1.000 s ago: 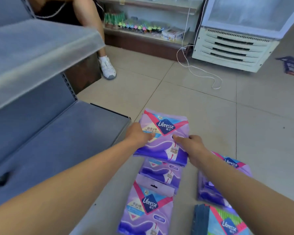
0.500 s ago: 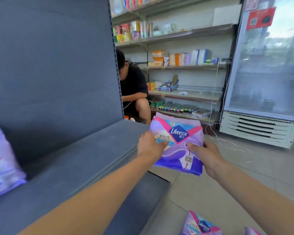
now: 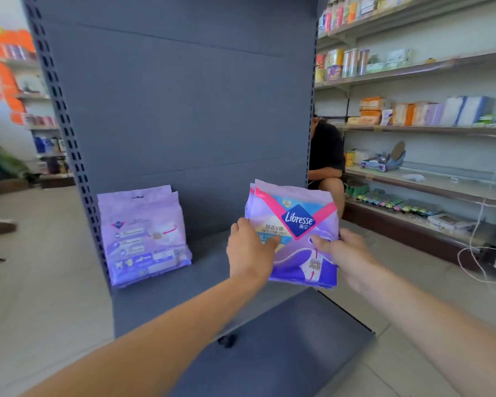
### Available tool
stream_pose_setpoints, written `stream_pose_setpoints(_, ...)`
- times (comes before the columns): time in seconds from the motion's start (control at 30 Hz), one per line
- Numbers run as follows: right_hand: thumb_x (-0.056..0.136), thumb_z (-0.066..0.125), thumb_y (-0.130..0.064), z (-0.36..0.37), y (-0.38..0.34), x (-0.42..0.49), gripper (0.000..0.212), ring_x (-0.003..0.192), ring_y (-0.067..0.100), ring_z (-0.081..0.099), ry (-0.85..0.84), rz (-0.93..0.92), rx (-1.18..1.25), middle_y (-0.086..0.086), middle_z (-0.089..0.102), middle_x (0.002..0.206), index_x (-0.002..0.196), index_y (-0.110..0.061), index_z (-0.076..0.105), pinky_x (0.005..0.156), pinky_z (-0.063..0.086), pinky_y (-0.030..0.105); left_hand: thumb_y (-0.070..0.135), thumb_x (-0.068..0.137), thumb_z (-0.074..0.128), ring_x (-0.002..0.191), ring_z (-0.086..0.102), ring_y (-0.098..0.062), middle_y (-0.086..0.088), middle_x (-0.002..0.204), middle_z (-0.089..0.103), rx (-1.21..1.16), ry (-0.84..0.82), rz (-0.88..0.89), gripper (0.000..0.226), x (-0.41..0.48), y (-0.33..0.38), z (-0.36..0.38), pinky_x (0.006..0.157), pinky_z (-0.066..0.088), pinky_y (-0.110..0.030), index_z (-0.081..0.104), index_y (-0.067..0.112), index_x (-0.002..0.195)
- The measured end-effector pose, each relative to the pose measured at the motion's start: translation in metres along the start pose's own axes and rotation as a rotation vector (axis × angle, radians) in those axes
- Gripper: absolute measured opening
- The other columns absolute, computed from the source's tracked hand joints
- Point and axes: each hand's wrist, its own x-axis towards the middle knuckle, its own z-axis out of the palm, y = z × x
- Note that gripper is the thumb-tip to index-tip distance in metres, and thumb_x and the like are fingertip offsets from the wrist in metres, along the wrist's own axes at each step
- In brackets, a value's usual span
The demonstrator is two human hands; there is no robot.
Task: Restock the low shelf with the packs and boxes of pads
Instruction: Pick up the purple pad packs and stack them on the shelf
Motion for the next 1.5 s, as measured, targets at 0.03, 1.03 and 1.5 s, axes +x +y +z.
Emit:
stream_pose_setpoints(0.03, 0.082, 0.073, -0.020, 0.016, -0.001, -0.002, 0.035, 0.069, 0.017, 0.068, -0.030, -0.006, -0.002, 0.000, 0.069, 0.086, 0.110, -0.010, 0.055, 0.048, 0.052, 0.025, 0.028, 0.082, 0.072, 0.102, 0.058, -0.020, -0.002, 0.112, 0.054, 0.003, 0.034, -0.008, 0.042, 0.001, -0.008, -0.013, 0.082, 0.047, -0.030, 0.049, 0.011, 0.112)
stream_pose_setpoints(1.03, 0.083, 0.070, -0.005, 0.245, 0.052, -0.002, 0.036, 0.099, 0.024, 0.066, -0.312, -0.038, -0.277, 0.007, 0.065, 0.112, 0.113, -0.012, 0.052, 0.077, 0.058, 0.038, 0.018, 0.082, 0.073, 0.095, 0.048, -0.011, 0.003, 0.106, 0.038, -0.047, 0.329, -0.219, 0.044, 0.018, -0.166, -0.145, 0.073, 0.039, -0.022, 0.042, 0.010, 0.112)
stream_pose_setpoints(1.5, 0.077, 0.078, -0.016, 0.240, 0.048, -0.008, 0.048, 0.091, 0.023, 0.069, -0.273, -0.034, -0.390, 0.008, 0.066, 0.114, 0.116, -0.011, 0.050, 0.070, 0.059, 0.034, 0.025, 0.075, 0.079, 0.105, 0.057, -0.024, -0.009, 0.118, 0.047, 0.094, 0.234, -0.298, 0.058, 0.019, -0.162, -0.162, 0.081, 0.053, -0.034, 0.039, 0.008, 0.114)
